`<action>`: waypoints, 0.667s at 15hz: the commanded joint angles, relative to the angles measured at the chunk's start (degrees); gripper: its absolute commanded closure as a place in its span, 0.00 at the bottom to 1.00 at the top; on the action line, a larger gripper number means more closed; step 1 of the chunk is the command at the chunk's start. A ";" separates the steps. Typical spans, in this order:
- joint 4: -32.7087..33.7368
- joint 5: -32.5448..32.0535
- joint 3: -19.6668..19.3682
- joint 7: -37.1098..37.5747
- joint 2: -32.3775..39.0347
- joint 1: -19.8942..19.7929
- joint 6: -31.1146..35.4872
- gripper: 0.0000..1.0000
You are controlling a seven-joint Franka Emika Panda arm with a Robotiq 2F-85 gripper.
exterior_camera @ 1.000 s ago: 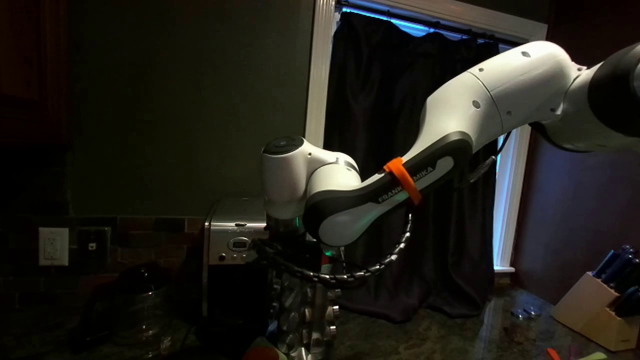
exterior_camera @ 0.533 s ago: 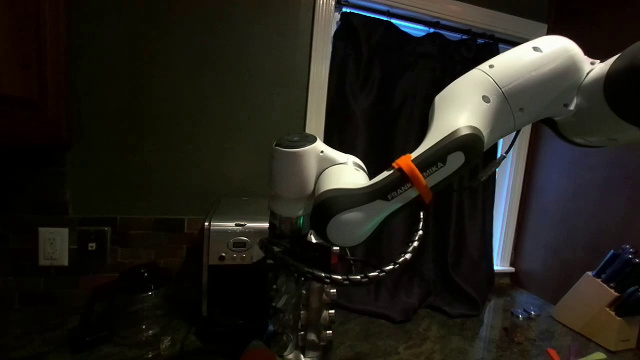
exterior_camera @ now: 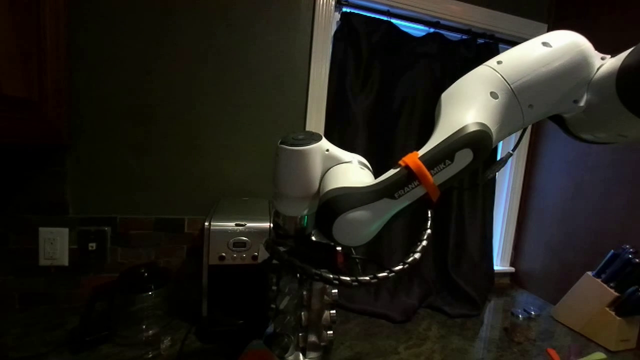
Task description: Remove one bottle from the rack
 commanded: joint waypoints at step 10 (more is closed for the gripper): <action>-3.12 8.54 0.24 -1.24 -4.48 -1.64 6.09 0.76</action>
